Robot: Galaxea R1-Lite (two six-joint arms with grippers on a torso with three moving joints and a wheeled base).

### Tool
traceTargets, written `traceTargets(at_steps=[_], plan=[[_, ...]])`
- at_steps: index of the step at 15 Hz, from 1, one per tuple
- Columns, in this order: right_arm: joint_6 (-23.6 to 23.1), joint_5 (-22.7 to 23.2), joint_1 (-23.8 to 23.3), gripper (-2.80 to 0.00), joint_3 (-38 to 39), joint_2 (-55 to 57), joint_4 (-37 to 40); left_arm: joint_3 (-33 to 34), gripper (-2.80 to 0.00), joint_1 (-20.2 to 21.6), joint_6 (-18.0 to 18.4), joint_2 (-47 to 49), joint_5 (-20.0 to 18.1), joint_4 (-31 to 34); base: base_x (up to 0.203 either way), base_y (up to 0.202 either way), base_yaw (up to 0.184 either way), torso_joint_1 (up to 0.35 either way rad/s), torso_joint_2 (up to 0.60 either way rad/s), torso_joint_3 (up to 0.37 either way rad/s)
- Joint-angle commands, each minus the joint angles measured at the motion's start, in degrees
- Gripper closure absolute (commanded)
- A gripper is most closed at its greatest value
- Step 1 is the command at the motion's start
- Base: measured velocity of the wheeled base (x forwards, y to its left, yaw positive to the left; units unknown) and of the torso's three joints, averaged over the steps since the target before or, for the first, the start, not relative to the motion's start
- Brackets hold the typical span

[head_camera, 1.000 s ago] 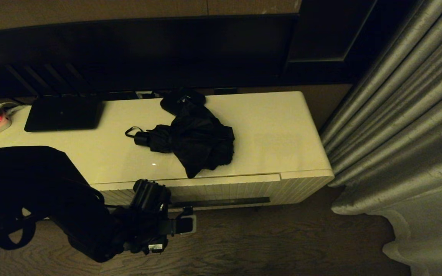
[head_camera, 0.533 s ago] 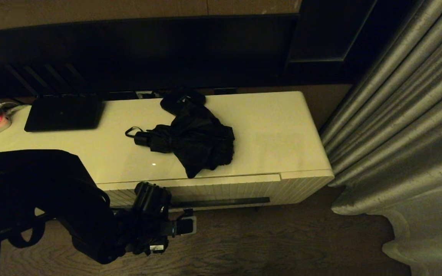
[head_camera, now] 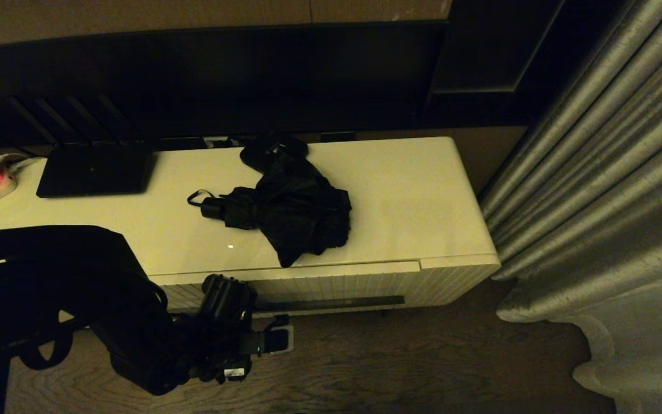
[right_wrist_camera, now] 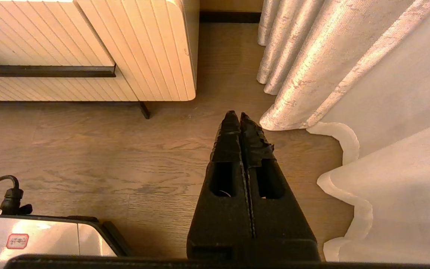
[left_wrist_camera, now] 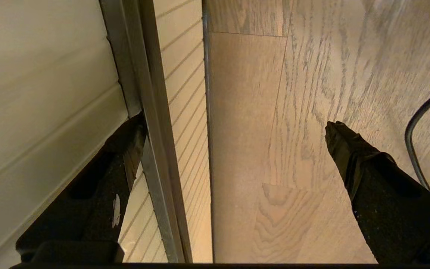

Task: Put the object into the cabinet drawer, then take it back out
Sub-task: Open the drawer

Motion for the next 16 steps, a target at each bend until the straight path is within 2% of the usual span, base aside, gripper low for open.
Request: traceTargets(at_steps=[1,8,12,16], plan=[[0.0,0.0,0.0,0.0,0.0,0.0,0.0,-0.1,-2.8,0.2,0.3,0.6,0.0,-0.1,0.0,0.0,0.0,0.0,0.0,0.0],[0.0,0.0,0.0,0.0,0.0,0.0,0.0,-0.8,-2.8,1.1,0.2,0.6,-0.7,3.4,0.0,0.0,0.0,0.0,0.0,0.0],[0.0,0.0,0.0,0.0,0.0,0.0,0.0,-0.2,-2.8,1.1,0.1,0.0,-3.0,3.5,0.0,0.0,0.0,0.0,0.0,0.0],[0.0,0.0,0.0,0.0,0.0,0.0,0.0,-0.1,-2.8,1.1,0.1,-0.4,-3.7,4.4,0.0,0.0,0.0,0.0,0.0,0.0]])
